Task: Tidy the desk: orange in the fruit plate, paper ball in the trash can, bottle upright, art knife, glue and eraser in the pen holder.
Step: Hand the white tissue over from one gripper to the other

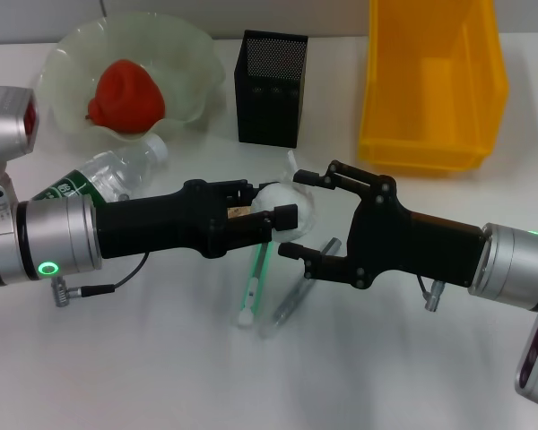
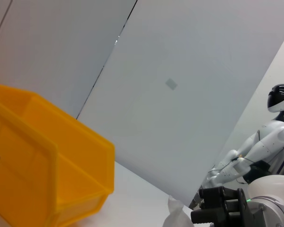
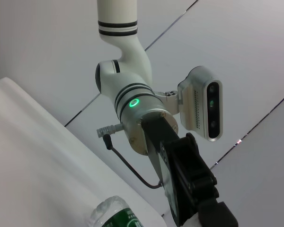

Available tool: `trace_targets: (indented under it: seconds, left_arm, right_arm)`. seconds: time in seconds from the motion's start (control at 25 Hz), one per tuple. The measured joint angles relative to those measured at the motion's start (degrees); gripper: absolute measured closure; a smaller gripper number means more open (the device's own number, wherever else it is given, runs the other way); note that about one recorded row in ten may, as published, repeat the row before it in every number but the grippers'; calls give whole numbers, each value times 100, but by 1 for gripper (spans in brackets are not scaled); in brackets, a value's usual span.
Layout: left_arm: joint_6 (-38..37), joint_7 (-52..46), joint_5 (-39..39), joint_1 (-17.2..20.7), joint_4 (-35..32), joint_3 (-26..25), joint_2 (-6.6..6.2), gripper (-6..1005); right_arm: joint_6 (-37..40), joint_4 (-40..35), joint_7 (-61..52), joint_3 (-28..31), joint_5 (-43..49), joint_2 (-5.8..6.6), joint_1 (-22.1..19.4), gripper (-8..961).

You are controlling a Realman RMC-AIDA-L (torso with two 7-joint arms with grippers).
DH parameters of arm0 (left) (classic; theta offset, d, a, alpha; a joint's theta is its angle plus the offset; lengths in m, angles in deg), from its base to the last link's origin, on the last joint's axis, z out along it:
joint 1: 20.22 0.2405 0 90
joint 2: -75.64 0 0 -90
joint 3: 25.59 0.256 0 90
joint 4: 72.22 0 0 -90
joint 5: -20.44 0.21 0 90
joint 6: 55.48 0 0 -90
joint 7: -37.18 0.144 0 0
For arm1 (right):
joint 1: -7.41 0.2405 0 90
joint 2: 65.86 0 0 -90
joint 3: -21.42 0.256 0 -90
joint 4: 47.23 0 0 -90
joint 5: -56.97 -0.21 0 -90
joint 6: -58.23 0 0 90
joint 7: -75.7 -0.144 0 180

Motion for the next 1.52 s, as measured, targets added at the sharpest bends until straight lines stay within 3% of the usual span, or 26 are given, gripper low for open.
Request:
trace_targets:
  seconds: [0.4,0.6,0.84,1.52]
  left_arm:
    - [0,-1,-22,0,-1,22,1,434]
    - [0,-1,-24,0,5,42,0,429]
    - [5,-1,-15,1,13,47,0,424]
    - [23,-15,-18,3,62,49,1,408]
  right_arm:
    - [-16,5,7,-2,-3,0,0,220]
    - [-17,10,13,-2,1,0,0,354]
    - [-18,21,10,0,15,1,0,408]
    - [-21,37,1,2,9,1,1,409]
